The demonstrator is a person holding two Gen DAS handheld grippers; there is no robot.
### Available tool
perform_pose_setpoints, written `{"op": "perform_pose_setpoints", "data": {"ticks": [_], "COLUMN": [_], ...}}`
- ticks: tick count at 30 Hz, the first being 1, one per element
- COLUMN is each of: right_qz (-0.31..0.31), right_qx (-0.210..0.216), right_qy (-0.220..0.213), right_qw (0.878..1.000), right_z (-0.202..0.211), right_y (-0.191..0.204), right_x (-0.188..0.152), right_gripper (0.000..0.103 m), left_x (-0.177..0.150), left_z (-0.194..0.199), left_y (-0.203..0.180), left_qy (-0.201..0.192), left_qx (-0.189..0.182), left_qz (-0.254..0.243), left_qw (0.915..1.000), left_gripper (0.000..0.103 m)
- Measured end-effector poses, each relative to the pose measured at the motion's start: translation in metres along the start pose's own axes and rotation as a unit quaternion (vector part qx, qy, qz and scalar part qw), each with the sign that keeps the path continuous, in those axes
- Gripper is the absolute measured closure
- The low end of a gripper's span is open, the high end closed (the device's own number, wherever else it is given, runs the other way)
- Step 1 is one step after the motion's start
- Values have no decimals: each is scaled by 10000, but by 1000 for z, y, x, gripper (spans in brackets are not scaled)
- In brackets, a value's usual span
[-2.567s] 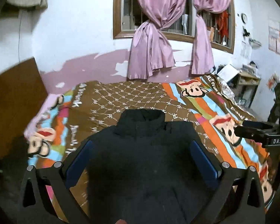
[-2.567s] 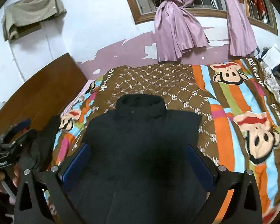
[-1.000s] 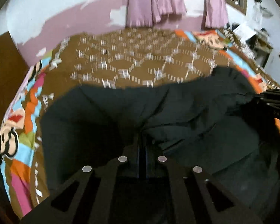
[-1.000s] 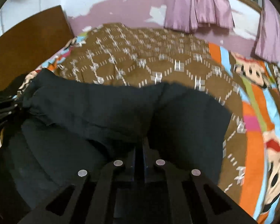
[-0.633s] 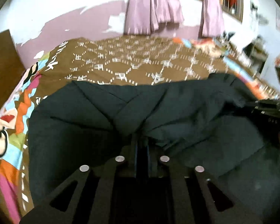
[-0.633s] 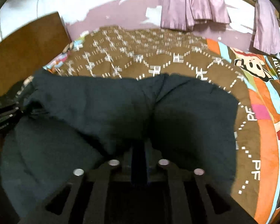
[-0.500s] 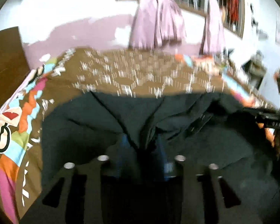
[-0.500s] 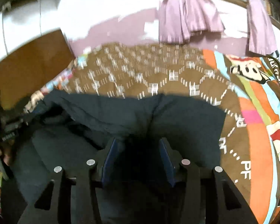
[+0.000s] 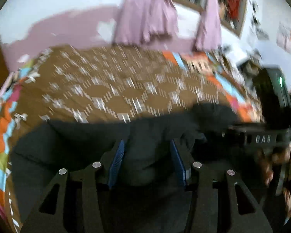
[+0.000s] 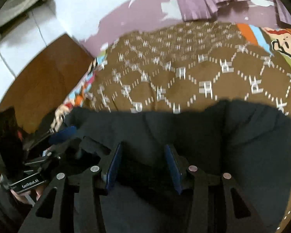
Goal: Fold large clothes
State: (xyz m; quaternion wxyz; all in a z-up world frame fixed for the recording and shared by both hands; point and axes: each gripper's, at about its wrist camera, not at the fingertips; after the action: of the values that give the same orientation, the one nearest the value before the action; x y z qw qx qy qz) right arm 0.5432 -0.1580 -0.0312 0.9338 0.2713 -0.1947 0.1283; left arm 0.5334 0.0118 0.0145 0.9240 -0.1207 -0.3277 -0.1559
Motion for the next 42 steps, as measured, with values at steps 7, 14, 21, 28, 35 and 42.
{"op": "perform_pose_setpoints", "data": {"ticks": [7, 14, 21, 28, 35, 42], "right_qz": [180, 167, -124, 142, 255, 420], "right_qx": [-136, -243, -281, -860, -1134, -1381], "right_qy": [760, 714, -75, -794, -1176, -1593], "right_qw": [9968, 9970, 9995, 9930, 9862, 9766], "right_z": [-34, -51, 0, 73, 133, 194], "right_y": [-18, -24, -15, 19, 57, 92], "right_x": [-26, -32, -48, -60, -80, -106], "right_gripper": [68, 69, 57, 29, 7, 0], "left_x": [-31, -39, -46, -46, -37, -43], "left_z": [-29, -57, -14, 51, 123, 186], "left_y": [-7, -9, -11, -15, -52, -89], "left_qy": [692, 911, 269, -391, -829, -1026], "left_qx": [473, 995, 1065, 1013, 966, 1177], "left_qz": [-692, -896, -418, 876, 1014, 797], "left_qw": [9941, 9868, 9931, 9902, 9867, 9845], "left_gripper": [71, 71, 65, 40, 5, 2]}}
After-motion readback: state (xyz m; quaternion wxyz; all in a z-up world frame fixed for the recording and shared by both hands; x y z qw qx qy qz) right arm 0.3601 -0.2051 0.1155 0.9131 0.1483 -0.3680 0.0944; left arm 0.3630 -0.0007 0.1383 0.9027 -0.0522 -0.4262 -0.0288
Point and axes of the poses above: each gripper's, at about its wrist camera, not at the fingertips, and z roughly against the way its jaws point, y to its left, x to its top, and after that the axes turned 3 degrees about y, right-handed
